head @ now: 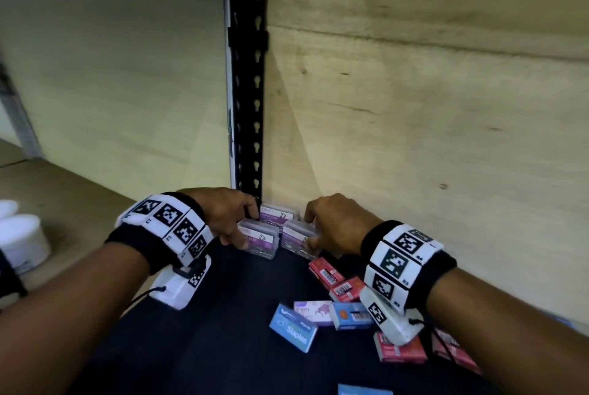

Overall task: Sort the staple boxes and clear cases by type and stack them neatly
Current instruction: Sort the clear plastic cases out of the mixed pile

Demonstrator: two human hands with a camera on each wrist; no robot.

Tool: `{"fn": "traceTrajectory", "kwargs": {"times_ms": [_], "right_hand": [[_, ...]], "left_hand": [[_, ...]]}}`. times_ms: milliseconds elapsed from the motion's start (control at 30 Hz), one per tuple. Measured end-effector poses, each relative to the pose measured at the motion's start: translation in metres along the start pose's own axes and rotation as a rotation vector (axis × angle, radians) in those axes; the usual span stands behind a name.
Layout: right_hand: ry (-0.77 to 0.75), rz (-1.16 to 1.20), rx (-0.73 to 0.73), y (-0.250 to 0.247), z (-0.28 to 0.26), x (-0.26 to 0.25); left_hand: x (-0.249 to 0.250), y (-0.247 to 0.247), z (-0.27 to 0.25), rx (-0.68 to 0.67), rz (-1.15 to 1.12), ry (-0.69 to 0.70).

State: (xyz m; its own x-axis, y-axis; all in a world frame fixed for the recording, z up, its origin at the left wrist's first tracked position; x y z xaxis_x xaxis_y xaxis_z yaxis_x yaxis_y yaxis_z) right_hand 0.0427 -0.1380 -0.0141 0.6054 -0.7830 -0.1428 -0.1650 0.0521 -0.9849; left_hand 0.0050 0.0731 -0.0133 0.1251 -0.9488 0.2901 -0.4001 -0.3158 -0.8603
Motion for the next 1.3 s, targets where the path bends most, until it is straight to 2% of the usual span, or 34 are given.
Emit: {"fn": "traceTrajectory", "kwargs": {"times_ms": [100, 200, 367, 533, 1033, 1200, 1300], "right_hand": [[-0.014, -0.02, 0.043, -0.008, -0.004, 0.004], [-0.026, -0.032, 0.034, -0.016, -0.016, 0.014], [-0.028, -0.034, -0.238, -0.018, -0.04, 0.036], [-0.033, -0.065, -0.356, -0.009, -0.049, 0.051], [-0.074, -0.033, -0.353, -0.002, -0.055, 0.071], [-0.039, 0.003, -0.299, -0.018, -0.074, 0.086], [0.004, 0.015, -0.268, -0.03, -0.091, 0.098]], "left_hand": [[0.012, -0.009, -0.013, 0.173, 0.228, -0.013], [0.035, -0.011, -0.026, 0.304, 0.249, 0.156], [0.084, 0.007, -0.028, 0.132, 0.323, 0.366], [0.108, 0.025, -0.013, 0.06, 0.399, 0.421], [0.128, 0.045, 0.01, 0.051, 0.663, 0.406], [0.138, 0.037, -0.002, 0.069, 0.646, 0.394], [0.149, 0.029, -0.014, 0.083, 0.555, 0.405]]}}
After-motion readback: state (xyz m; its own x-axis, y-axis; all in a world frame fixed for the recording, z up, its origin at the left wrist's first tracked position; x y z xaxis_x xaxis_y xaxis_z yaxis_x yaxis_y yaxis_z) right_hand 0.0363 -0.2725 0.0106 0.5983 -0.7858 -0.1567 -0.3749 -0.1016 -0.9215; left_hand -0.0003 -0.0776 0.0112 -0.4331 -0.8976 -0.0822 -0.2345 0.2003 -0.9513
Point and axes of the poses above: each hand's wrist, its own z-axis towards the middle knuckle, its own y-axis out of the palm, x = y × z, the point moved 1 cm from there along z, towards the middle knuckle, and after that the axes turned 2 degrees about -x, right-handed, at the moved point
